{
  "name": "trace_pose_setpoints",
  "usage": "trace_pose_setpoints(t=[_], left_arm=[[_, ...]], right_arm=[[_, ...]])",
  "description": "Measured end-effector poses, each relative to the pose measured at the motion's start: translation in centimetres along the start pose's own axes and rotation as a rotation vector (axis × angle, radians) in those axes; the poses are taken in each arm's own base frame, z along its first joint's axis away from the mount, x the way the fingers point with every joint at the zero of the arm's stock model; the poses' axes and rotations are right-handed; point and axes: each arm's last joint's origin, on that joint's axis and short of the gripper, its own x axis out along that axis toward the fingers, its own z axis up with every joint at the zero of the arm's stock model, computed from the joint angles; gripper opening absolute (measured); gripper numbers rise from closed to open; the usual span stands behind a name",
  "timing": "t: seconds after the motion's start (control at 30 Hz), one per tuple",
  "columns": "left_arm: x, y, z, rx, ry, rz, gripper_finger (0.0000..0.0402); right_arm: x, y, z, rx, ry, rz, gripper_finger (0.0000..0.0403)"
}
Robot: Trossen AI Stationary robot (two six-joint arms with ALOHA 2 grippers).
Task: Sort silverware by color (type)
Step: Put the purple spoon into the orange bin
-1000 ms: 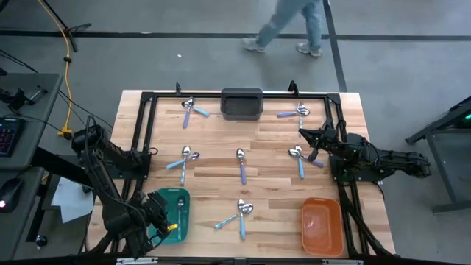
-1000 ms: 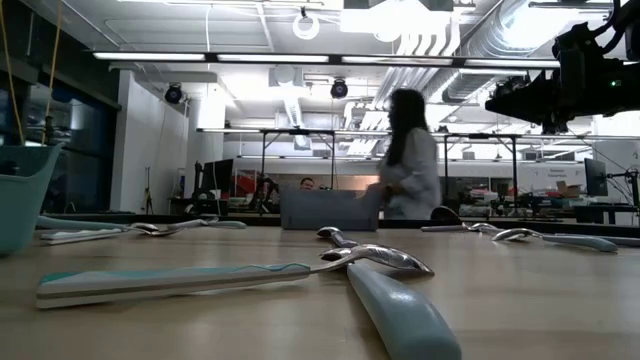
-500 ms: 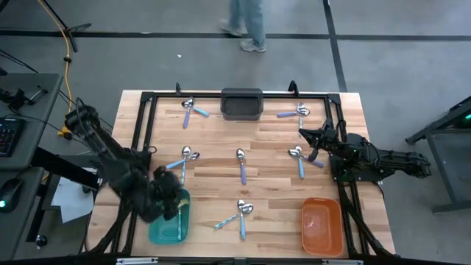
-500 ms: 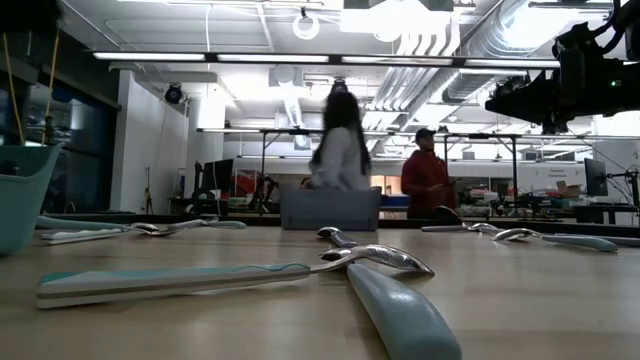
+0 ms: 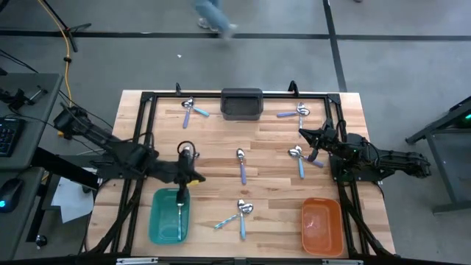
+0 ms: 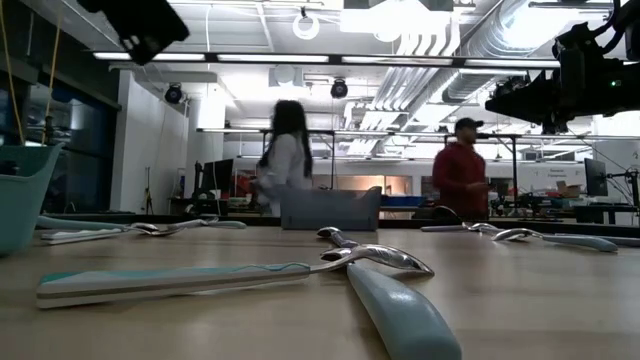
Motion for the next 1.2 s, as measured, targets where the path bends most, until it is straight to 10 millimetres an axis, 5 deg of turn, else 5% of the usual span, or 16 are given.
trace_pose_setpoints(t=[1.2], left_arm=[[1.8, 6.3, 5.3, 0.215, -0.270, 0.112, 0.0000]], right_arm=[[0.0, 0.0, 0.0, 0.000, 0.000, -0.001, 0.0000]])
